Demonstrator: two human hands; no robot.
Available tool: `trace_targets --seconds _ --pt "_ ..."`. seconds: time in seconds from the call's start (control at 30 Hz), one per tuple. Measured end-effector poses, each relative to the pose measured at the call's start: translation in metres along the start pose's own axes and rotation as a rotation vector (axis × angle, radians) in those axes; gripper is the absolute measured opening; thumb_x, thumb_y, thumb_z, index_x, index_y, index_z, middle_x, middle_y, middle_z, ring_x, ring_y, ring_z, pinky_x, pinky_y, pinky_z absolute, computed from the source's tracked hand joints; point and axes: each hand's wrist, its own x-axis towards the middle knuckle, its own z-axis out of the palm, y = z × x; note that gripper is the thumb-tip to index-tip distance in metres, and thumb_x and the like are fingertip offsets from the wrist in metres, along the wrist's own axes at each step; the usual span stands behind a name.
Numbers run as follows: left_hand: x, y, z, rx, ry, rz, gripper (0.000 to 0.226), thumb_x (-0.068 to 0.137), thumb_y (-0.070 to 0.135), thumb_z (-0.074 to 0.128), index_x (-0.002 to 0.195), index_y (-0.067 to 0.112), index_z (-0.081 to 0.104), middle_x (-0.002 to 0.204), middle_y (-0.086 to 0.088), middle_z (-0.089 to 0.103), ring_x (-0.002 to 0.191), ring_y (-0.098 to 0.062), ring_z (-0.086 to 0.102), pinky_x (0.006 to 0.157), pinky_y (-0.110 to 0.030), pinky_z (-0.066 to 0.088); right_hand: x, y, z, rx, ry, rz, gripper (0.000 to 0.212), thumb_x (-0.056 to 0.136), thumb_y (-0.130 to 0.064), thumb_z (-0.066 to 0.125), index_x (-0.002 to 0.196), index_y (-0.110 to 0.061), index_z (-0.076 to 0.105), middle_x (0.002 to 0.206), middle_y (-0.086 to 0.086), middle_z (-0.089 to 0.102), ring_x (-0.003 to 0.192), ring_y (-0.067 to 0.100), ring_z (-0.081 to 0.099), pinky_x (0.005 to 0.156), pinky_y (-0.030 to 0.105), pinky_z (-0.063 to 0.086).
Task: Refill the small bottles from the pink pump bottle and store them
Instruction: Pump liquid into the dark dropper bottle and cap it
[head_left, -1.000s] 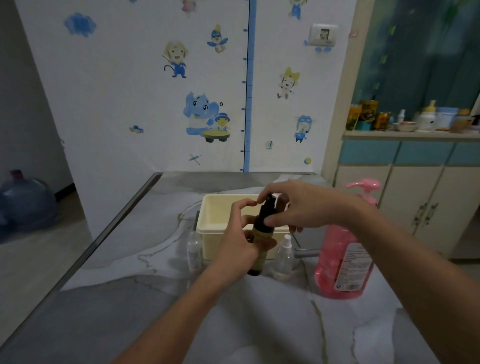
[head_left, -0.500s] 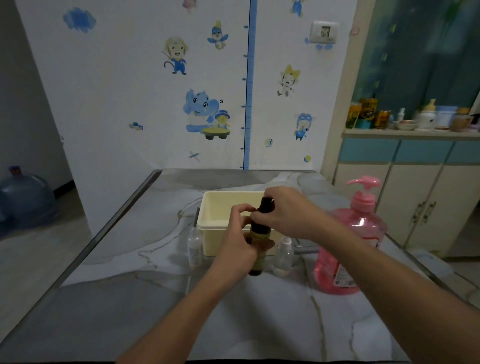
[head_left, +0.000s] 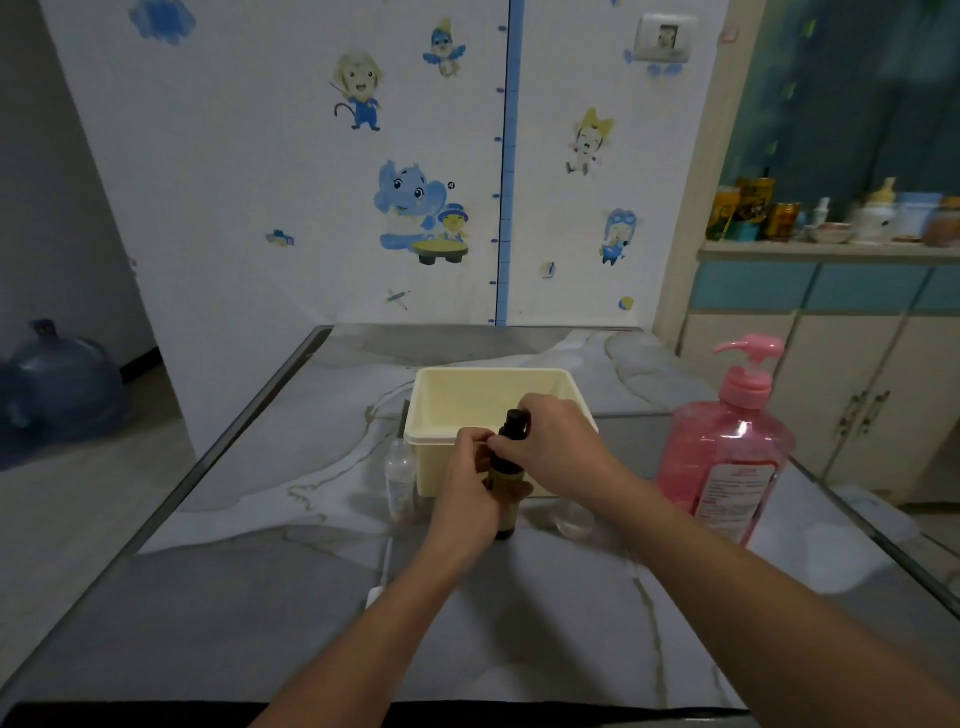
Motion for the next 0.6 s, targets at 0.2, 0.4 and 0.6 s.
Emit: trace_targets --seconds 0.2,0.4,0.6 --pt "0.003 -0.001 -0.002 -0.051 0.021 -0.029 0.021 0.094 -0.005 0.048 0.102 0.014 0.051 0.101 -0.012 0.061 0.068 -0.001 0.063 0.058 -0.018 0.054 -0.001 -0.002 -0.001 0.041 -0.036 0.023 0.047 0.075 -0.054 0.067 0.096 -0.014 0.056 0.089 0.001 0.059 0.074 0.017 0.054 0.048 0.022 0.033" --pt "0.004 0.004 -0.011 -0.011 0.028 -0.006 0.048 0.077 0.0 0.075 0.106 0.024 0.047 0.105 -0.002 0.059 0.087 -0.008 0.064 0.067 -0.017 0.053 0.001 -0.009 -0.02 0.169 0.209 0.067 0.054 0.083 -0.069 0.033 0.093 -0.02 0.055 0.081 0.001 0.063 0.079 0.021 0.059 0.062 0.03 0.039" --pt "-0.005 0.022 -0.049 0.246 0.46 0.204 0.032 0.081 0.023 0.072 0.104 0.026 0.05 0.104 0.005 0.054 0.09 -0.007 0.055 0.073 -0.019 0.047 0.001 -0.017 -0.04 0.25 0.405 -0.041 0.038 0.09 -0.057 0.032 0.086 -0.025 0.052 0.07 -0.003 0.06 0.066 0.015 0.057 0.063 0.035 0.048"
